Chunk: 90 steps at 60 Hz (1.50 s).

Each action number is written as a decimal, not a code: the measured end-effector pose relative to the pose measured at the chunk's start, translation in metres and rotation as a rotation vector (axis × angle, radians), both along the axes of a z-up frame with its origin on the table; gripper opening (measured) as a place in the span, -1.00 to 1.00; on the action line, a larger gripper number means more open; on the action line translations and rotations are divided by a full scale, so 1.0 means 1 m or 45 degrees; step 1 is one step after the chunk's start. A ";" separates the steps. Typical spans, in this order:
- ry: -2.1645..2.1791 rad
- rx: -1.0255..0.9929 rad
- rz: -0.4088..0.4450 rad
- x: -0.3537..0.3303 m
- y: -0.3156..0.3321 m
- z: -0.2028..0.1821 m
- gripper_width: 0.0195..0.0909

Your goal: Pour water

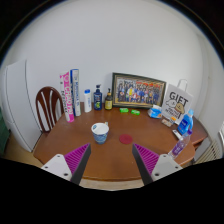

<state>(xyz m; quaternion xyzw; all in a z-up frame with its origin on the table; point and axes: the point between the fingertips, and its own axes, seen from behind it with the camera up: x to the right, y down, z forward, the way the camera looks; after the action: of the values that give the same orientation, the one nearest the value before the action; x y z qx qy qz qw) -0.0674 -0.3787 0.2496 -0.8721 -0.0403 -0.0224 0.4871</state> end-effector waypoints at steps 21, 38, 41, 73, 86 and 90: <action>-0.033 0.026 -0.090 0.130 -0.010 -0.049 0.86; -0.070 0.096 -0.179 0.285 0.002 -0.100 0.86; -0.064 0.105 -0.189 0.306 0.009 -0.109 0.86; 0.118 0.201 -0.116 0.400 0.130 -0.175 0.38; 0.107 0.264 -0.117 0.401 0.141 -0.176 -0.33; 0.089 0.268 -0.118 0.401 0.140 -0.176 -0.48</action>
<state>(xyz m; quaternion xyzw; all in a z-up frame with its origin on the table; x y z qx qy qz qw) 0.3339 -0.2390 0.0738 -0.8173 0.0196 -0.0183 0.5756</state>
